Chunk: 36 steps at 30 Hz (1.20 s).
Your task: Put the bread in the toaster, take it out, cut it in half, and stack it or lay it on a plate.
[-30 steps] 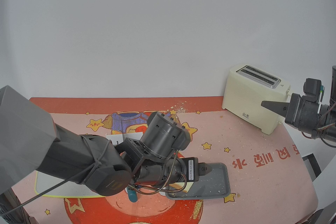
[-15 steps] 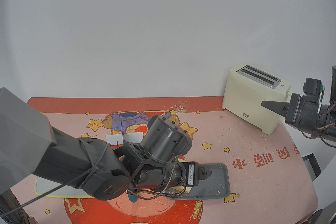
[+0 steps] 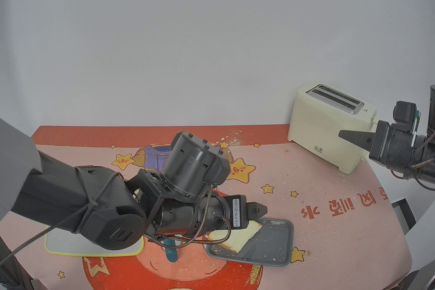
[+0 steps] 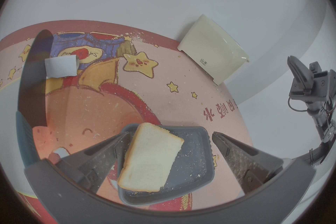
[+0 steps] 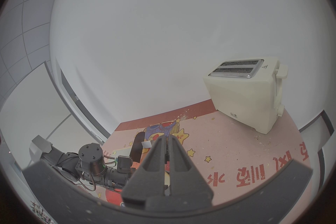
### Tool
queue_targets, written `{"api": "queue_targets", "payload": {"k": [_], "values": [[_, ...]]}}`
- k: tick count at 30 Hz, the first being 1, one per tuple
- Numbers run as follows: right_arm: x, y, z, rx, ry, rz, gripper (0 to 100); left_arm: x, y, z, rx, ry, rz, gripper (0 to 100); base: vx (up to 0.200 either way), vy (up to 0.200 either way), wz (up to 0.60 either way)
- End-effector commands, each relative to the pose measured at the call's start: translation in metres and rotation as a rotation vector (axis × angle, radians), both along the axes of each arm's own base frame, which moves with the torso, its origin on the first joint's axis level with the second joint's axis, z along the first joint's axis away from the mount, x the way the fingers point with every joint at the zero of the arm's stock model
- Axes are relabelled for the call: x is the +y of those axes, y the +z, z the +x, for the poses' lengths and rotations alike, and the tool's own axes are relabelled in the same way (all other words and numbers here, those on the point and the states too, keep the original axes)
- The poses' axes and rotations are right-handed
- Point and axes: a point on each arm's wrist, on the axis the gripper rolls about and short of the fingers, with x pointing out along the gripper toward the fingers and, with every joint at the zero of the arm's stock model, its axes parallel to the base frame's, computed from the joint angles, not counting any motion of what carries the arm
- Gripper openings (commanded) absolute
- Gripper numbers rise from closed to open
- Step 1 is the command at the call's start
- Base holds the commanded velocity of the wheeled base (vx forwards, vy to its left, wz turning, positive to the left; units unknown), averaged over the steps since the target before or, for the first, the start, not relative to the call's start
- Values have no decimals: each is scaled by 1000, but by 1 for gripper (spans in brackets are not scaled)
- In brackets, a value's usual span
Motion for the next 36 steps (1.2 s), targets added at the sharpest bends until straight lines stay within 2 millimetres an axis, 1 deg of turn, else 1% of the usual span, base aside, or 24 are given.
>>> {"api": "queue_targets", "payload": {"k": [1, 3, 6, 8, 10, 12, 13, 15, 16, 17, 18, 19, 21, 24, 26, 28, 31, 35, 36], "values": [[0, 0, 0, -6, 2, -6, 0, 3, 7, -1, -14, 8, -20, 100, 0, 0, 0], [0, 1, -1, -9, 3, -6, 0, 5, 8, -1, -14, 12, -21, 100, 0, 0, 0], [-1, 0, 0, -7, -3, -7, 0, 19, 17, 1, -32, 44, -43, 100, 0, 0, 0], [-1, 0, 1, -6, -3, -7, 0, 23, 21, 2, -40, 55, -51, 100, 0, 0, 0], [-2, 0, 0, -7, -5, -7, 0, 33, 29, 0, -59, 71, -67, 100, 0, 0, 0], [-2, 1, 0, -9, -3, -7, 0, 47, 42, -6, -85, 88, -95, 100, 0, 0, 0], [-2, 1, 0, -9, -3, -7, 0, 49, 44, -7, -86, 88, -100, 100, 0, 0, 0], [-1, 0, 0, -5, -3, -9, 0, 64, 64, -23, -133, 88, -149, 100, 0, 0, 0], [-1, 0, 0, -5, -3, -9, 0, 68, 68, -27, -142, 89, -160, 100, 0, 0, 0], [-1, 0, 0, -4, -3, -10, 0, 79, 78, -35, -171, 99, -187, 100, 0, 0, 0], [-1, 0, 0, -4, -3, -10, 0, 83, 81, -37, -182, 106, -194, 100, 0, 0, 0], [-1, -1, 0, -3, -3, -11, 0, 95, 87, -44, -207, 121, -210, 100, 0, 0, 0], [-1, -1, 0, -3, -1, -11, 0, 112, 96, -55, -247, 148, -236, 100, 0, 0, 0], [-1, -1, 1, -1, -1, -11, 0, 132, 107, -66, -301, 186, -268, 100, 0, 0, 0], [-1, -2, 1, 3, -3, -14, 0, 141, 112, -74, -330, 200, -289, 100, 0, 0, 0], [-1, -3, 1, 4, -3, -14, 0, 145, 117, -79, -352, 199, -308, 100, 0, 0, 0], [-1, -4, 2, 8, -3, -16, 0, 150, 117, -78, -358, 220, -302, 100, 0, 0, 0], [1, -8, 6, 26, -4, -26, 0, 164, 106, -69, -393, 276, -211, 100, 0, 0, 0], [1, -8, 6, 26, -4, -26, 0, 164, 106, -69, -393, 276, -211, 100, 0, 0, 0]]}}
